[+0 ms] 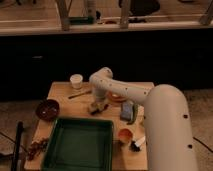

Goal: Wipe table surface with eraser

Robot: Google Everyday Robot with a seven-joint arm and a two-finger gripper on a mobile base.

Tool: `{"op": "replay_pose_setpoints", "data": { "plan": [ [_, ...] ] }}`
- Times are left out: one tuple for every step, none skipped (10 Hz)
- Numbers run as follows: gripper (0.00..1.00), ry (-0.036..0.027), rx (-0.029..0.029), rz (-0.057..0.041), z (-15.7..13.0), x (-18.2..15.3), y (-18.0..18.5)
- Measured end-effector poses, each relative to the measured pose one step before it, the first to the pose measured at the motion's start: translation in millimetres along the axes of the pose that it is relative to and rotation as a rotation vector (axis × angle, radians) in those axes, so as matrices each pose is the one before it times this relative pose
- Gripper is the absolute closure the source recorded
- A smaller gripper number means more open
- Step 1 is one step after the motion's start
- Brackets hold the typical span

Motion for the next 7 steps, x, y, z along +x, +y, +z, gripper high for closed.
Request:
{"op": "replay_pose_setpoints", "data": {
  "plan": [
    [1.00,0.00346,0.00088,-0.00157,0.20,-6.55,-9.26],
    [1.00,0.00076,0.00553,-0.01089,-0.27,-11.53,-13.04],
    [1.00,-0.00090,0.00181,-0.01366,-0.04,-9.69,-5.42],
    [1.00,-0.00337,0.00056,-0.01850,-1.67,-12.24,-3.75],
    [1.00,0.00009,0.00515,-0.00753,-1.76,-0.30,-0.35],
    [1.00,0.00014,0.00002,0.00180,0.17,1.26,0.64],
    [1.00,-0.00099,0.00097,-0.00137,-0.04,-1.13,-0.64]
  ]
}}
